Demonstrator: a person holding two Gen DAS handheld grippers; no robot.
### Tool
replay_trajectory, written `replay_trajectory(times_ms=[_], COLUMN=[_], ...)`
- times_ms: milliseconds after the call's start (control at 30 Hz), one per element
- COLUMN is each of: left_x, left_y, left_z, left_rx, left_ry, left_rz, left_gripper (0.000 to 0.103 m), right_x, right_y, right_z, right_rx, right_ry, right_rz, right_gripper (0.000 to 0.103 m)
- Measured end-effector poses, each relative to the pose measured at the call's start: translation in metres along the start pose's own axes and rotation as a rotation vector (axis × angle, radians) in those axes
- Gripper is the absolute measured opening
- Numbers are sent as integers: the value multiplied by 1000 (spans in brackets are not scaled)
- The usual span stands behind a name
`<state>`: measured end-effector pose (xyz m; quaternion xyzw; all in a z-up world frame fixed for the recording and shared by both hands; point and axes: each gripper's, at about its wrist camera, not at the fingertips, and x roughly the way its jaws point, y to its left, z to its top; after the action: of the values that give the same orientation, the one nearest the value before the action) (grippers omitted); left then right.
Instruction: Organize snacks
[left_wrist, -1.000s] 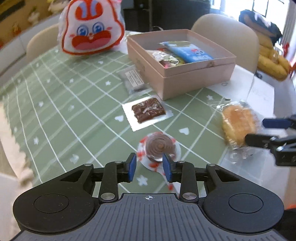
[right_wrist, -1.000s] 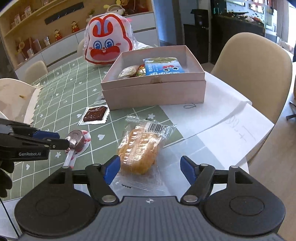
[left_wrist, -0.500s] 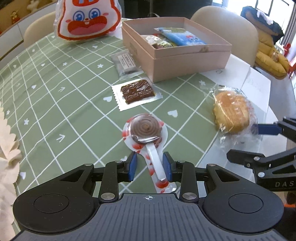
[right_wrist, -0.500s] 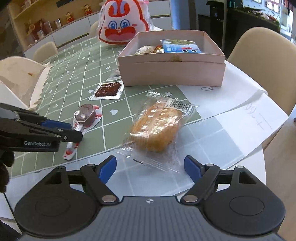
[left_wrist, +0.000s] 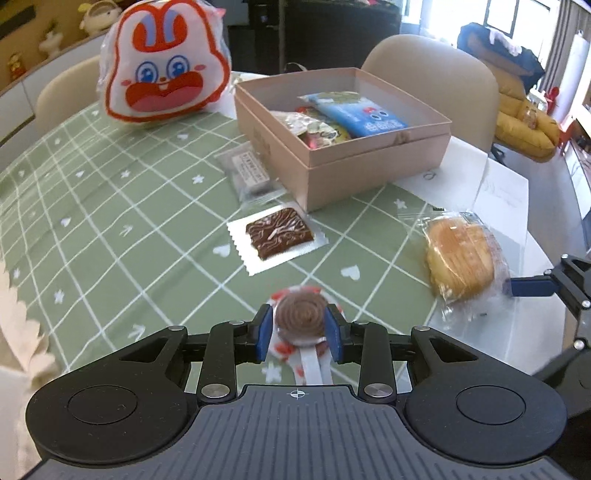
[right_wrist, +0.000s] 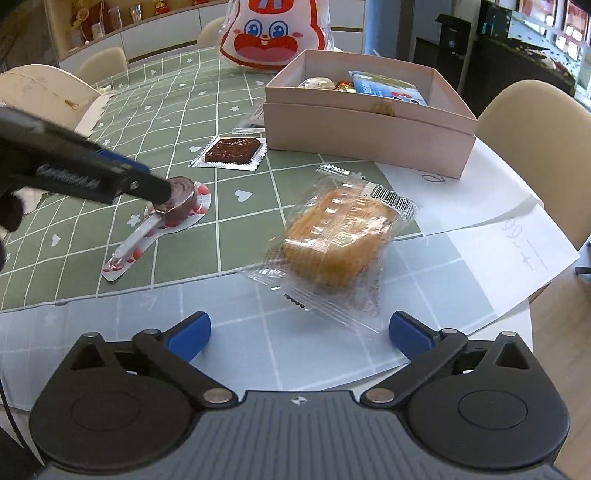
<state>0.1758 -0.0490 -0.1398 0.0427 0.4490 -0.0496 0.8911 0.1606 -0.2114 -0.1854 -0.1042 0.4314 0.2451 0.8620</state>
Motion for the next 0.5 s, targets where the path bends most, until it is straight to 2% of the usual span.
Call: replay_trajectory(times_ms=[133,300,400,500], left_x=[9,9,5,1], left_y=[-7,-12,-11,-6], left_z=[0,-4,-7,-9], left_rx=[31,59,35,-11], left_ry=[5,-1,-10,-29], left_rz=[4,-43,-73,-41], left_gripper=[36,51,51,50], right_x=[0,0,0,0], right_y=[1,2,2,2], right_z=[-1,-2,-2,-2], right_rx=[1,4,4,3], right_ry=[-3,-11,-11,-11], right_rz=[-2,-9,-9,-9], right_gripper=[103,103,103,103])
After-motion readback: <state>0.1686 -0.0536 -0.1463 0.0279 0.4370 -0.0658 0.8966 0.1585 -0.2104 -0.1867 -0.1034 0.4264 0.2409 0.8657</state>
